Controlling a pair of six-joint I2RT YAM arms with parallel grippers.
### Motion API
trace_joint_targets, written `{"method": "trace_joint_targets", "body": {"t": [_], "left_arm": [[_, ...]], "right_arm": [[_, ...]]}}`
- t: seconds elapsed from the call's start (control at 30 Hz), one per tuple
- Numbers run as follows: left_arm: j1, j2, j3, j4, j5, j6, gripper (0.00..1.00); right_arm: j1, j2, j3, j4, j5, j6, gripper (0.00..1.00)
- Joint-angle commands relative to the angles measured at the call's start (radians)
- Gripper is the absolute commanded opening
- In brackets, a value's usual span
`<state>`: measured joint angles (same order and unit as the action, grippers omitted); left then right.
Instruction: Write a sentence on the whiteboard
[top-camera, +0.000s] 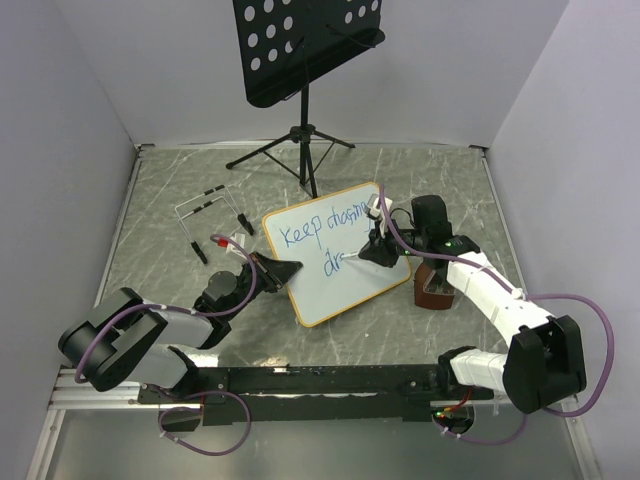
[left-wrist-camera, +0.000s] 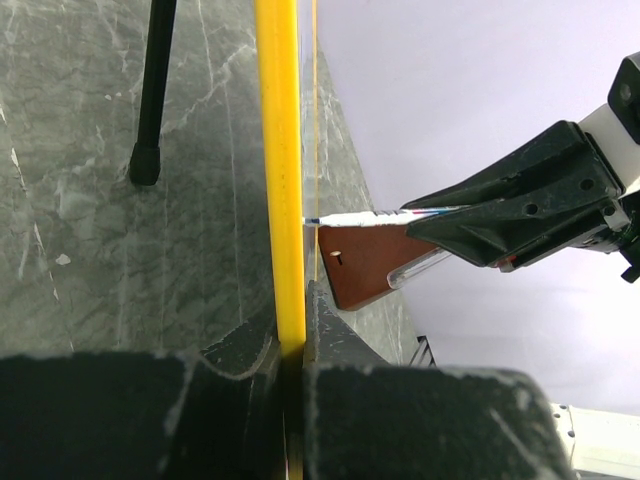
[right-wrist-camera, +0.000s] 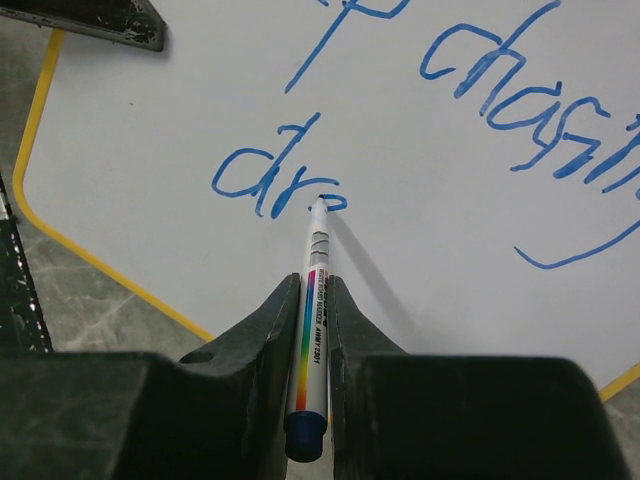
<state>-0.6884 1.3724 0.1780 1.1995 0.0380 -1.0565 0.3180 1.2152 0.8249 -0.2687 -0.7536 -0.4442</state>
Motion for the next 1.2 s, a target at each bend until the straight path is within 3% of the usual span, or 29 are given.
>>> {"method": "trace_joint_targets", "body": {"t": [0.0, 0.57, 1.0, 1.17], "left_arm": [[-0.008, -0.004, 0.026, 0.117, 0.036, 0.053, 0.01], [-0.007, -0.029, 0.012, 0.106, 0.023, 0.056, 0.01], [-0.008, -0.026, 0.009, 0.109, 0.025, 0.056, 0.01], [-0.007, -0.022, 0.011, 0.11, 0.026, 0.055, 0.01]], "right_arm": [[0.01, 0.015, 0.033, -0.049, -0.047, -0.05, 0.0], [-0.007, 0.029, 0.057, -0.15, 0.031, -0.091, 0.0], [-0.062, -0.014, 0.04, -0.104, 0.001, -0.057, 0.0], [-0.073, -0.054, 0.014, -0.012, 0.036, -0.005, 0.0]]}}
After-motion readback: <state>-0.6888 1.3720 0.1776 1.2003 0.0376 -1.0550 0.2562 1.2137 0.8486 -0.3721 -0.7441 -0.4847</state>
